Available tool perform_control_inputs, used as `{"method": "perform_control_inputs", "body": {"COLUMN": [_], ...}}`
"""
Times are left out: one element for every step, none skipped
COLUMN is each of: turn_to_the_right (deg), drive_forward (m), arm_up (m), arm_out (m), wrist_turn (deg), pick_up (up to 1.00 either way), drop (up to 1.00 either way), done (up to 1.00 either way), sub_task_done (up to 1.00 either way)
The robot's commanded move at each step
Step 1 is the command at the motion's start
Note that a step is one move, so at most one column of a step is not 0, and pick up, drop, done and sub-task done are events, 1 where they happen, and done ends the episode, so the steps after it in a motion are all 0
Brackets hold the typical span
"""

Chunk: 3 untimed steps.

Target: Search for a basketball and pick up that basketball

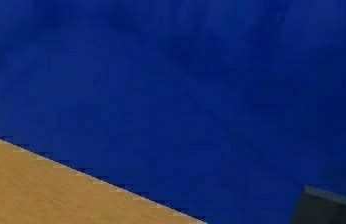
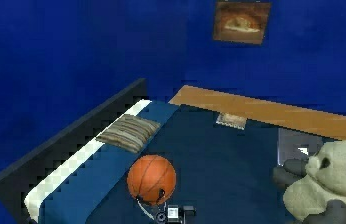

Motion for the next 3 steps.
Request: {"method": "perform_control_inputs", "body": {"turn_to_the_right": [0.0,0.0,0.0], "drive_forward": [0.00,0.00,0.00], "arm_up": [0.00,0.10,0.00], "arm_out": [0.00,0.00,0.00], "wrist_turn": [0.0,0.0,0.0], "pick_up": [1.00,0.00,0.00], "drop": [0.00,0.00,0.00], "done": [0.00,0.00,1.00], "sub_task_done": [0.00,0.00,0.00]}}
